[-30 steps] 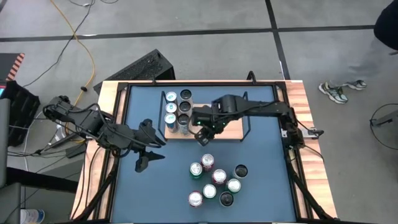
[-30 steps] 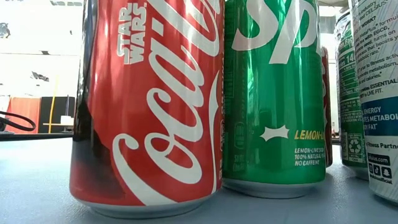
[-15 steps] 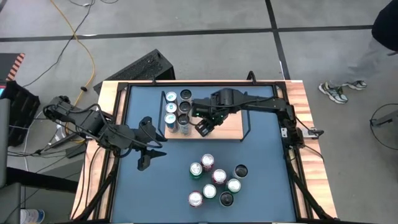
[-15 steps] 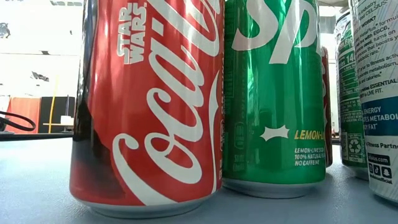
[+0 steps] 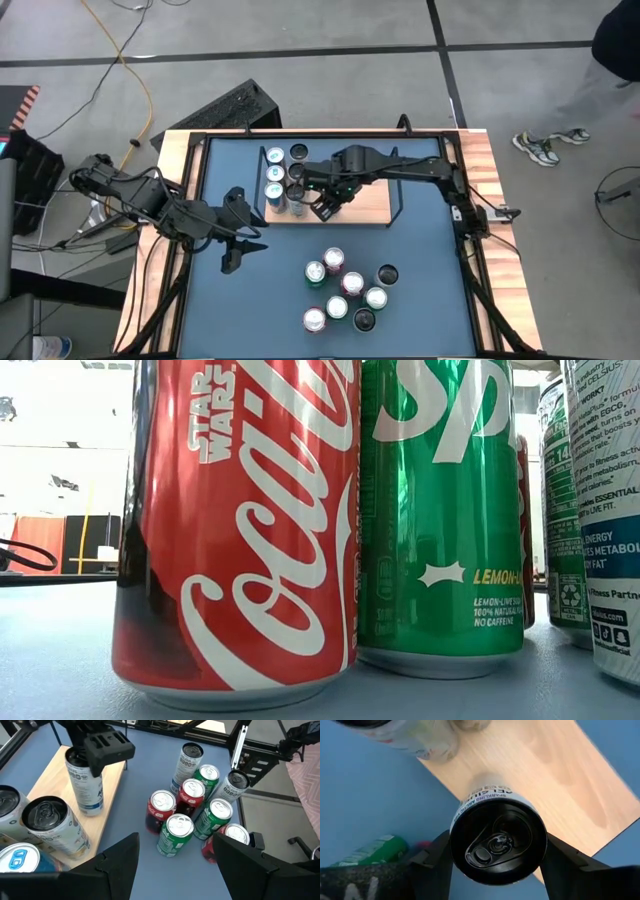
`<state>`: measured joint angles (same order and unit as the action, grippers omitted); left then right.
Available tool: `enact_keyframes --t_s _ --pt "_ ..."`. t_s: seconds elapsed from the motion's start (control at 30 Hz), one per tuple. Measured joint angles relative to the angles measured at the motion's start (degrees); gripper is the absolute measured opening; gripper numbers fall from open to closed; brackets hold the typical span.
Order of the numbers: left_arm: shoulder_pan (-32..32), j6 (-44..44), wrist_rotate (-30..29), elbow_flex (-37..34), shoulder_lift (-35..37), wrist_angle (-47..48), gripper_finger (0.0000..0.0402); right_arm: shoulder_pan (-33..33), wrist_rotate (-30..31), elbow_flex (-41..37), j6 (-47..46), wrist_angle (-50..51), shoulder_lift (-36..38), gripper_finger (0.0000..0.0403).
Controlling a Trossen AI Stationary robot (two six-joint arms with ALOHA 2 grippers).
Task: Place canned beverage on shelf
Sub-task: Put the top white and blue soda can on the shelf
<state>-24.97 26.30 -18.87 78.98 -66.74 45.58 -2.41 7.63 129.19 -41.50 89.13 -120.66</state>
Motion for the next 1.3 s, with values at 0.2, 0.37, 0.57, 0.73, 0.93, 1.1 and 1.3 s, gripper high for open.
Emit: enact_keyframes --t_s 0.2,0.37,0.57,0.73,0.93,1.1,1.3 --pt "0.0 -1.1 0.2 0.0 0.0 0.0 0.0238 0.0 -0.1 0.0 2.4 -0.4 0.0 0.0250" --pt "0.0 -3.7 0.4 0.0 0.0 0.0 0.0238 0.0 -0.4 0.7 3.7 -1.6 -0.2 0.0281" --pt "0.0 -4.7 -0.2 0.0 0.0 0.0 0.0238 -0.3 -0.3 1.7 4.1 -1.7 0.0 0.0300" --pt "0.0 -4.7 -1.8 0.0 0.0 0.0 0.0238 -0.8 -0.2 1.7 4.0 -2.4 0.9 0.0301" --pt "2.2 -5.0 -3.1 0.0 0.0 -1.1 0.0238 -0.5 0.6 4.5 4.0 -2.4 5.0 0.0302" --pt "4.9 -11.0 -3.1 0.0 0.0 -7.7 0.0238 1.3 3.6 5.5 3.4 -1.3 11.4 0.0302" --pt "9.3 -21.1 -2.3 0.0 -2.0 -15.1 0.0238 6.8 9.2 5.4 -0.4 0.7 19.4 0.0302"
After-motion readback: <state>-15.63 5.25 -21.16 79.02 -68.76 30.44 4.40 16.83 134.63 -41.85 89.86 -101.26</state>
